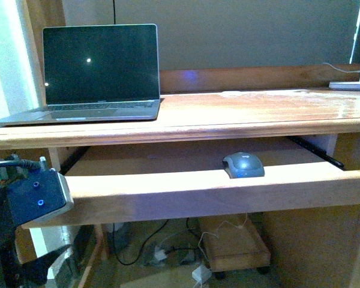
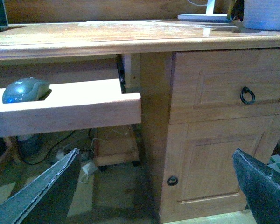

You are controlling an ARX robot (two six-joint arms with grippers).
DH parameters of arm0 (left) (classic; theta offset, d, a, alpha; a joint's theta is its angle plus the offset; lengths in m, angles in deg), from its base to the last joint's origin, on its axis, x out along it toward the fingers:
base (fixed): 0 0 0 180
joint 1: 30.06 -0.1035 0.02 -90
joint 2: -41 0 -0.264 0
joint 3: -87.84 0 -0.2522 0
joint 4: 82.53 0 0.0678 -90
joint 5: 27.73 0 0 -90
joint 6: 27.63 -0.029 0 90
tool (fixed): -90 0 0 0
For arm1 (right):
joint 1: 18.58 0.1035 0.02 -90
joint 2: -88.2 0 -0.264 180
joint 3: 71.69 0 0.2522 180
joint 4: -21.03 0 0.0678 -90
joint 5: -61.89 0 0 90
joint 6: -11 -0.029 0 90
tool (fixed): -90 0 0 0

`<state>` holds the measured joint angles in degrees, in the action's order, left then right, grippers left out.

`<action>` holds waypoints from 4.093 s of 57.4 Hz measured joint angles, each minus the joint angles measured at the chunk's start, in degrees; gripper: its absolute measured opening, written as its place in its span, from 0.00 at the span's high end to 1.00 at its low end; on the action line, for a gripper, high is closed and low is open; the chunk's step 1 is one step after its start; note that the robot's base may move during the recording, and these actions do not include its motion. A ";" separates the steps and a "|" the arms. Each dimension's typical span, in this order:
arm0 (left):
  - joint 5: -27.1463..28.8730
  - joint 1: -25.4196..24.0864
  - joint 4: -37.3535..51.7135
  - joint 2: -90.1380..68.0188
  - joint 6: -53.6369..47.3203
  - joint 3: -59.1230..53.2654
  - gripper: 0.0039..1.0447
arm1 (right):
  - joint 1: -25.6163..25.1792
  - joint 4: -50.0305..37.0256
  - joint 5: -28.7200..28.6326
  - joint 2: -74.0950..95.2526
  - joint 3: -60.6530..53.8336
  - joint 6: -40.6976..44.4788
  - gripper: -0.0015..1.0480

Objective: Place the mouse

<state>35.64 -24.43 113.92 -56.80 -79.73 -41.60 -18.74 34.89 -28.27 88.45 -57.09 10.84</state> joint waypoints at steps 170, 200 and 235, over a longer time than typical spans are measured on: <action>26.62 -5.33 -17.16 84.80 52.72 -36.37 0.98 | 31.50 -37.38 11.50 73.72 28.39 2.80 0.07; 26.62 -5.35 -30.12 97.44 52.72 -36.35 0.98 | 35.76 -24.61 12.70 80.94 38.27 4.79 0.07; 26.62 -5.35 -30.14 97.44 52.70 -36.35 0.98 | 34.42 -3.32 19.69 89.09 51.69 3.37 0.07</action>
<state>62.26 -29.79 83.78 40.64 -27.03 -77.95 15.68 31.57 -8.58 177.54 -5.40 14.21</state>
